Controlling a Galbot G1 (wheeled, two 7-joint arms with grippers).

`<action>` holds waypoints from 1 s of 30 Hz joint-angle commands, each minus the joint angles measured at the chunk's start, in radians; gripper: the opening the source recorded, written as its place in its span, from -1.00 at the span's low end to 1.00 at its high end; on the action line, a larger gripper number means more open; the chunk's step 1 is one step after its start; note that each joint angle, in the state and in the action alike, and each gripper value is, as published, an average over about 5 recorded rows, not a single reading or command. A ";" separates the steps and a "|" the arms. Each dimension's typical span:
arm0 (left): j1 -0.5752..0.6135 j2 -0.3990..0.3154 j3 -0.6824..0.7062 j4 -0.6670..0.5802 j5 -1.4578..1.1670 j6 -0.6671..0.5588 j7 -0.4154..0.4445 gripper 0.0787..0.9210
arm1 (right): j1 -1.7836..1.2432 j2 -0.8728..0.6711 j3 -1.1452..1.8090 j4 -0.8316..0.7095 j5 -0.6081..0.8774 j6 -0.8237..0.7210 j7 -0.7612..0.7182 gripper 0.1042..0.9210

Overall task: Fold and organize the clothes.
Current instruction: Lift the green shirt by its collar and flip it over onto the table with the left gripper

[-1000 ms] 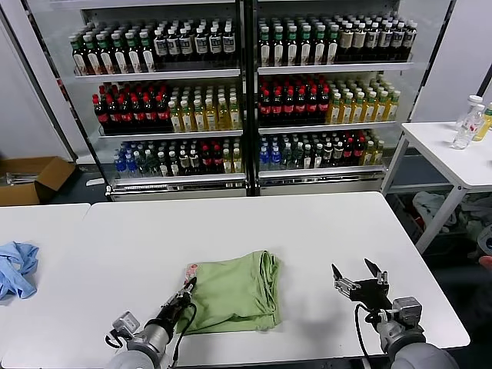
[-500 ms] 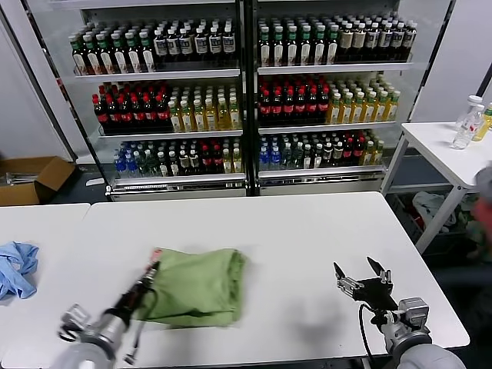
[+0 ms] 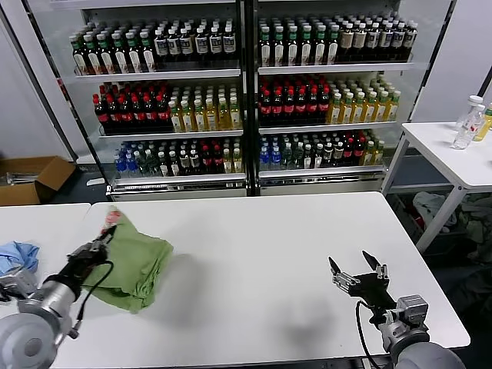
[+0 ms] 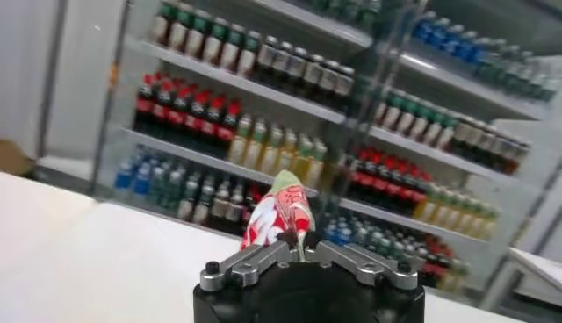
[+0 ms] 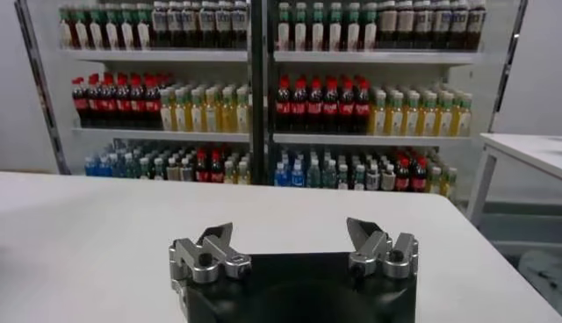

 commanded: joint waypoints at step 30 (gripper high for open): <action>-0.223 -0.528 0.627 0.241 0.261 -0.147 0.055 -0.19 | 0.071 0.002 -0.042 -0.035 0.047 0.003 0.001 0.76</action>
